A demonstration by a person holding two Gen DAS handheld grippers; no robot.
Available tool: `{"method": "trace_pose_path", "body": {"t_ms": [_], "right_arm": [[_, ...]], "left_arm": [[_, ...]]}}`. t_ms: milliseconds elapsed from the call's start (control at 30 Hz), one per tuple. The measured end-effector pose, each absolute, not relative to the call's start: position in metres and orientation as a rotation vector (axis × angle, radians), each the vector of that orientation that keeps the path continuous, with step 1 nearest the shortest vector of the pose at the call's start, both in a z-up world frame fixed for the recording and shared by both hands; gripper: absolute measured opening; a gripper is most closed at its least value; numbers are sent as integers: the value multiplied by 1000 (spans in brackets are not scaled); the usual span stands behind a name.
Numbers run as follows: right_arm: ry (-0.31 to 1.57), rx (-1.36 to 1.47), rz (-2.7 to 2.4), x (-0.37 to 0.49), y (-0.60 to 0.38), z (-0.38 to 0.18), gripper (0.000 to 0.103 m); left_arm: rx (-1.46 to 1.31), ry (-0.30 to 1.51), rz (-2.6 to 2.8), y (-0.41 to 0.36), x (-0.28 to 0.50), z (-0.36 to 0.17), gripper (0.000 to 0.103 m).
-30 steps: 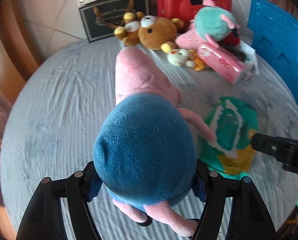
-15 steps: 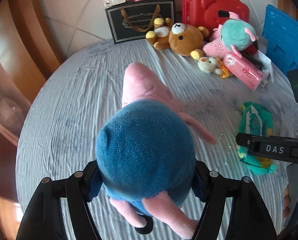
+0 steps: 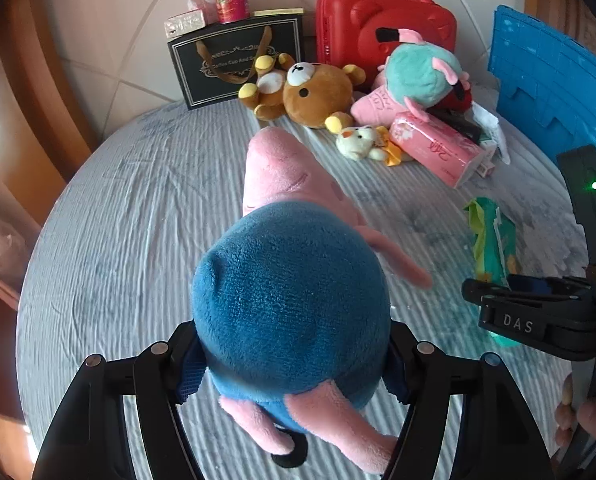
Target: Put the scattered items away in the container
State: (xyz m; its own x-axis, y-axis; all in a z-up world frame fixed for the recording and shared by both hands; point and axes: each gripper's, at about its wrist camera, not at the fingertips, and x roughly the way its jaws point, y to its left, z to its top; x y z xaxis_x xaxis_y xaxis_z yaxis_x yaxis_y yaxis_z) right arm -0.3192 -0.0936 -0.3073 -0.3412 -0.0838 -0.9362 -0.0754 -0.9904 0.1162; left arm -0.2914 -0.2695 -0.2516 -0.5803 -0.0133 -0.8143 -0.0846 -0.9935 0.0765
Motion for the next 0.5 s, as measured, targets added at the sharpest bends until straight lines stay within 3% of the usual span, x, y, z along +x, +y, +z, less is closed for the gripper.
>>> {"method": "trace_pose_path", "body": {"t_ms": [267, 333, 433, 467, 500], "right_arm": [[-367, 1837, -2592, -297, -32, -311, 60], [-420, 1853, -2596, -290, -19, -314, 68], [-412, 1856, -2596, -284, -6, -311, 73], [-405, 1845, -2595, -282, -3, -307, 77], [-408, 1833, -2592, -281, -1, -304, 89]], "left_arm": [[-1408, 185, 2684, -228, -286, -249, 70], [-1409, 195, 2672, -219, -283, -249, 70], [-1413, 202, 2664, -208, -282, -250, 70], [-1415, 200, 2661, -205, -282, -250, 70], [-1416, 200, 2658, -202, -282, -250, 70]]}}
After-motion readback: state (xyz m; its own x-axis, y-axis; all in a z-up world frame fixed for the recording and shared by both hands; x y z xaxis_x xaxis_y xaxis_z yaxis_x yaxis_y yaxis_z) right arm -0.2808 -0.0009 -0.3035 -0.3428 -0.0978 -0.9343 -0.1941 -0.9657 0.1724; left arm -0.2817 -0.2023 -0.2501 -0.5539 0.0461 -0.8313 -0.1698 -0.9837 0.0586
